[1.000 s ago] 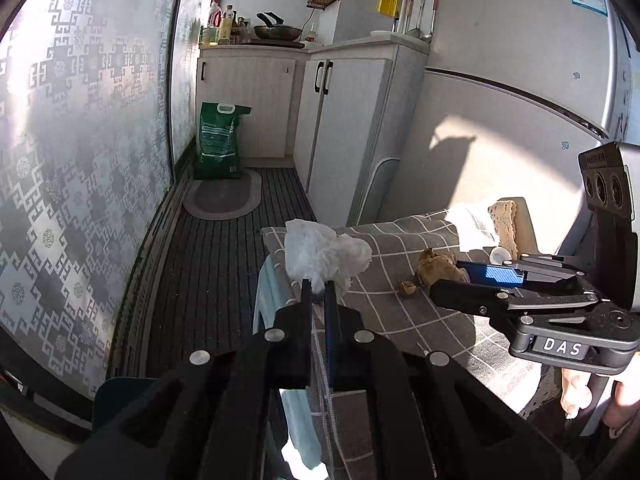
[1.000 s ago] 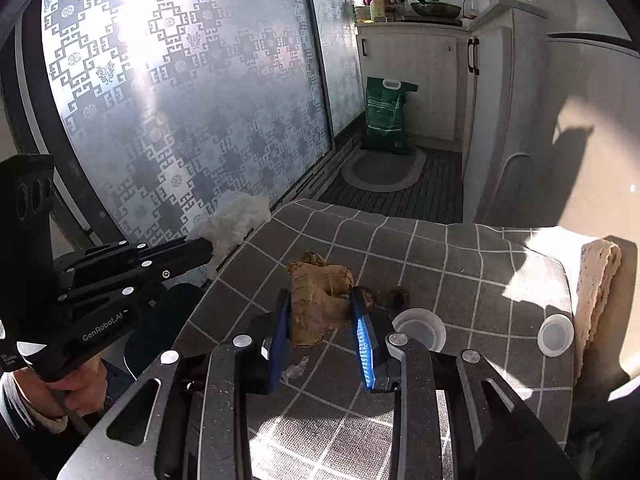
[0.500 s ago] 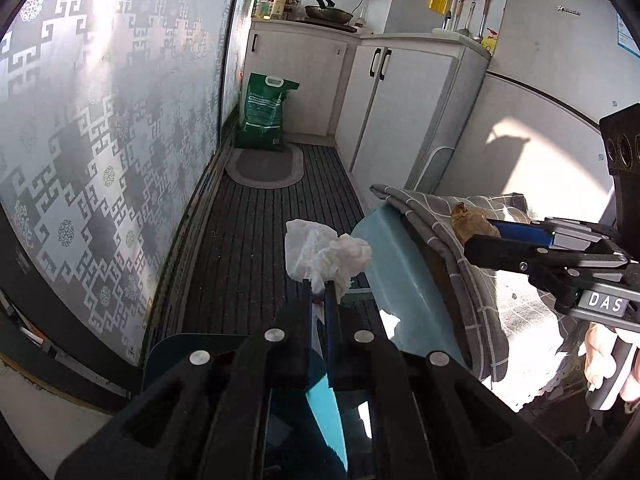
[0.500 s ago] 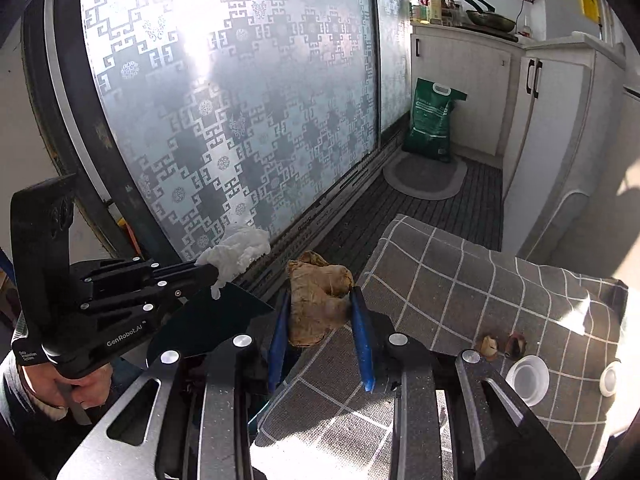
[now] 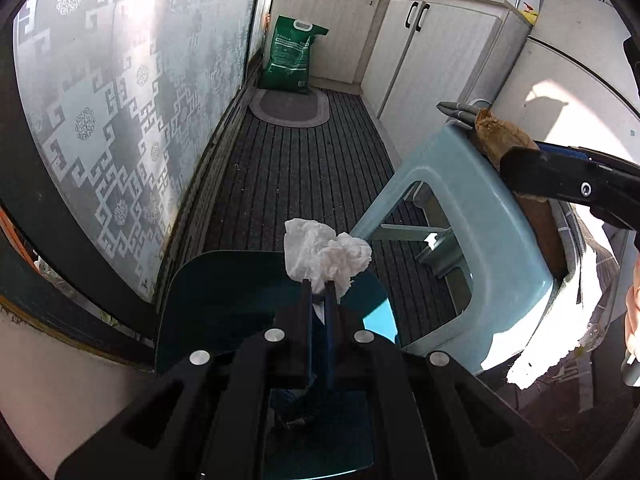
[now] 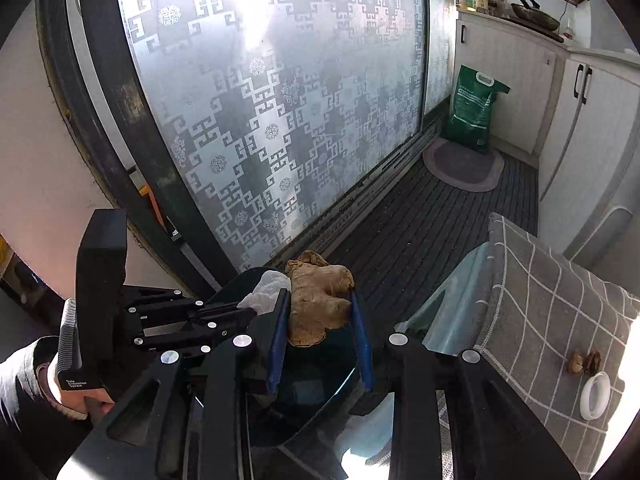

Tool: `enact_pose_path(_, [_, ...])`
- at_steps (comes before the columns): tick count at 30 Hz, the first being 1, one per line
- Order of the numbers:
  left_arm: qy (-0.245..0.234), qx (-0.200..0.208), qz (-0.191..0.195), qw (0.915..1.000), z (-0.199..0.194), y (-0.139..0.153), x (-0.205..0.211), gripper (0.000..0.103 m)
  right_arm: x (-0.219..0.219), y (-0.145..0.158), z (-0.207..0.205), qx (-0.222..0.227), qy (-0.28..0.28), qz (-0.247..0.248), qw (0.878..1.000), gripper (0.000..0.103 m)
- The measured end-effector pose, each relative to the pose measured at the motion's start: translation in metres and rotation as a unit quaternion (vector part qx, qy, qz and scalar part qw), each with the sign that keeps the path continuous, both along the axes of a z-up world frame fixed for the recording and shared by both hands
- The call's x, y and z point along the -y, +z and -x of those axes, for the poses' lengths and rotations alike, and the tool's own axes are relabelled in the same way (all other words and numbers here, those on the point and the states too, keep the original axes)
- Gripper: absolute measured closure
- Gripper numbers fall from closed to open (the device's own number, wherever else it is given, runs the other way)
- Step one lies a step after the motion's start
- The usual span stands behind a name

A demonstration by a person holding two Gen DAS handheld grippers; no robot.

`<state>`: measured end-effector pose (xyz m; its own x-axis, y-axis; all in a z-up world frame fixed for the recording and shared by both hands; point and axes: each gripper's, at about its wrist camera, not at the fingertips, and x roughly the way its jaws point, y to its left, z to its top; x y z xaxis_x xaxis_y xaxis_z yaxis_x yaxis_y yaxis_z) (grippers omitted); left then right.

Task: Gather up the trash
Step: 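Carry the ginger piece and white bag over the teal bin with both grippers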

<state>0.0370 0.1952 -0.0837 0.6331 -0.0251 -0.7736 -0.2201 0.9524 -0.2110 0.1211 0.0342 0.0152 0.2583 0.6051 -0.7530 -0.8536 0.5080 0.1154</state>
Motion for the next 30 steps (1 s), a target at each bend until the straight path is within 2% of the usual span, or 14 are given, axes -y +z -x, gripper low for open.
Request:
enact_pose_path(15, [-0.012, -0.096, 0.002, 0.9953, 0.009, -0.062, -0.011, 0.096, -0.049, -0.041, 0.014, -0.033, 0.025, 0.072, 0.997, 0.073])
enact_pose_path(18, [-0.014, -0.111, 0.001, 0.9937, 0.012, -0.070, -0.013, 0.090, -0.055, -0.052, 0.016, -0.038, 0.029, 0.090, 0.995, 0.073])
enact_pose_path(24, [-0.004, -0.119, 0.005, 0.9929, 0.018, -0.075, -0.024, 0.082, -0.069, -0.079, 0.016, -0.054, 0.032, 0.130, 0.989, 0.073])
enact_pose_path(30, [0.005, -0.103, -0.004, 0.9946, 0.025, -0.068, -0.029, 0.082, -0.076, -0.106, 0.020, -0.063, 0.038, 0.162, 0.984, 0.073])
